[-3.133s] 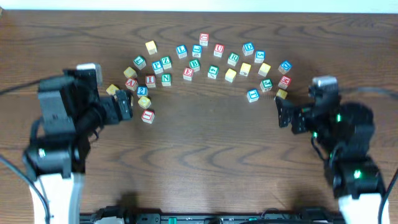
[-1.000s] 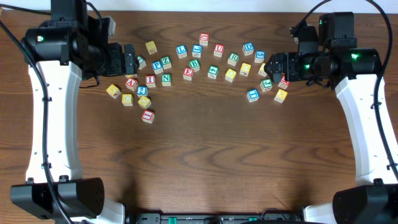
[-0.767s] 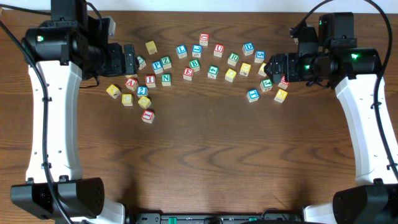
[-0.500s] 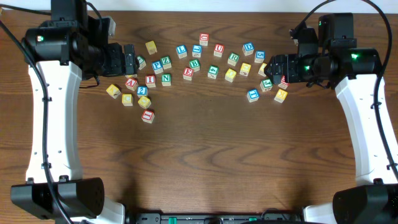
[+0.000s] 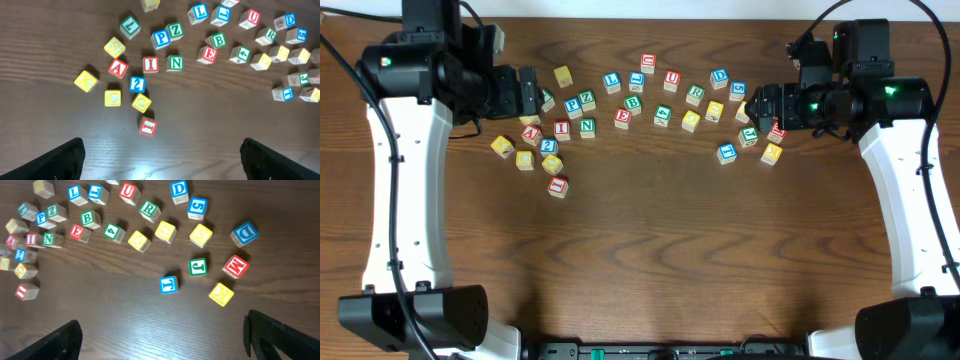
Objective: Spell out NEURIPS
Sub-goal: 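Raise both arms and move grippers over the block arc, then lower the left gripper over the green N block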
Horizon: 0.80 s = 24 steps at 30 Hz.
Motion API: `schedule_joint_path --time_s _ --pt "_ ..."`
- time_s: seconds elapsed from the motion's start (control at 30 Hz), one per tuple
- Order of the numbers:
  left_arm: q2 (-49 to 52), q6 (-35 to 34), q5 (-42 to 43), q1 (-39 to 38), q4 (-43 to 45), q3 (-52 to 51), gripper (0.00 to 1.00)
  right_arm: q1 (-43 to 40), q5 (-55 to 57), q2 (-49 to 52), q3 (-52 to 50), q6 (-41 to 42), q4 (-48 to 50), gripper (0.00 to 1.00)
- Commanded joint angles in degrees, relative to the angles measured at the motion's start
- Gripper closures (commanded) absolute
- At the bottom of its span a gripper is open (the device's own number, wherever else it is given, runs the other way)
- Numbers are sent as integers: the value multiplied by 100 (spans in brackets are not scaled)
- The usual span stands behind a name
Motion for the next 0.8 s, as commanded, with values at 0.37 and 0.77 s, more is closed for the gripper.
schedule_joint_path --time_s 0.37,0.77 --pt "577 -953 -599 -785 505 127 1 -52 415 -13 122 -48 11 1" --pt "826 -1292 -892 -1064 702 127 3 -52 1003 -13 122 741 -4 1"
